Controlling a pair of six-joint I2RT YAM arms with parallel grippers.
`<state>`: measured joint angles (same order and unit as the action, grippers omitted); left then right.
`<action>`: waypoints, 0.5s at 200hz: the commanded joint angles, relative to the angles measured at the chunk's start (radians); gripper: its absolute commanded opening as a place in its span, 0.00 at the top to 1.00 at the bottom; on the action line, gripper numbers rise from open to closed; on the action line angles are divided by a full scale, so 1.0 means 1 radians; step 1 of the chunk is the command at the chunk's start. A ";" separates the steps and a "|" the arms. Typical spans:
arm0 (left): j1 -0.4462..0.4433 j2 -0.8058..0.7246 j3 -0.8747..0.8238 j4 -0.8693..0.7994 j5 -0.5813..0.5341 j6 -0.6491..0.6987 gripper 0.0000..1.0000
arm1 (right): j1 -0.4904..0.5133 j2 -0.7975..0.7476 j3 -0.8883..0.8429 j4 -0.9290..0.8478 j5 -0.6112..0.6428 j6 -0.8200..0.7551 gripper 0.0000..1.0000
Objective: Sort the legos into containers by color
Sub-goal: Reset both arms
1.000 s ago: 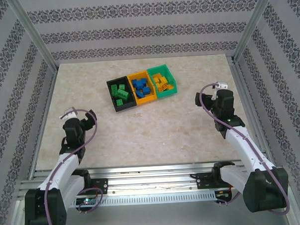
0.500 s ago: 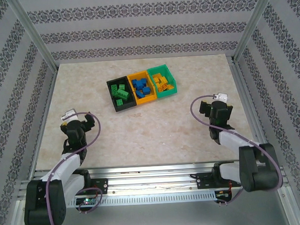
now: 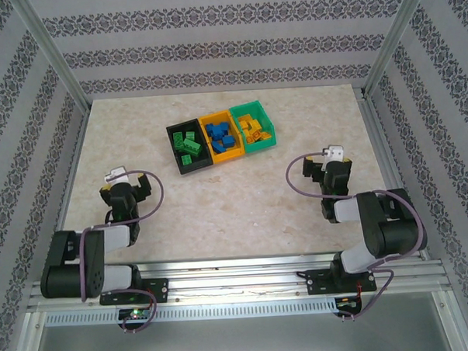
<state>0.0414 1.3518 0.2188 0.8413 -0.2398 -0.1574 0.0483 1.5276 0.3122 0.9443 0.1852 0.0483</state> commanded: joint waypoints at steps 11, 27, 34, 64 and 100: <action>0.012 0.164 0.011 0.341 0.114 0.048 0.00 | 0.001 -0.006 -0.026 0.136 -0.103 -0.043 0.02; 0.011 0.205 0.008 0.353 0.169 0.058 0.00 | 0.002 -0.004 -0.030 0.149 -0.126 -0.050 0.02; 0.010 0.252 0.015 0.410 0.187 0.069 0.00 | 0.002 -0.004 -0.030 0.147 -0.129 -0.053 0.02; 0.008 0.229 0.065 0.278 0.215 0.079 0.00 | 0.001 0.004 -0.011 0.122 -0.154 -0.056 0.02; -0.001 0.241 0.135 0.177 0.268 0.115 0.00 | -0.016 0.007 0.022 0.071 -0.210 -0.055 0.02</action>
<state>0.0414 1.5948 0.3046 1.0813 -0.0284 -0.0853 0.0463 1.5291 0.3061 1.0172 0.0368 -0.0002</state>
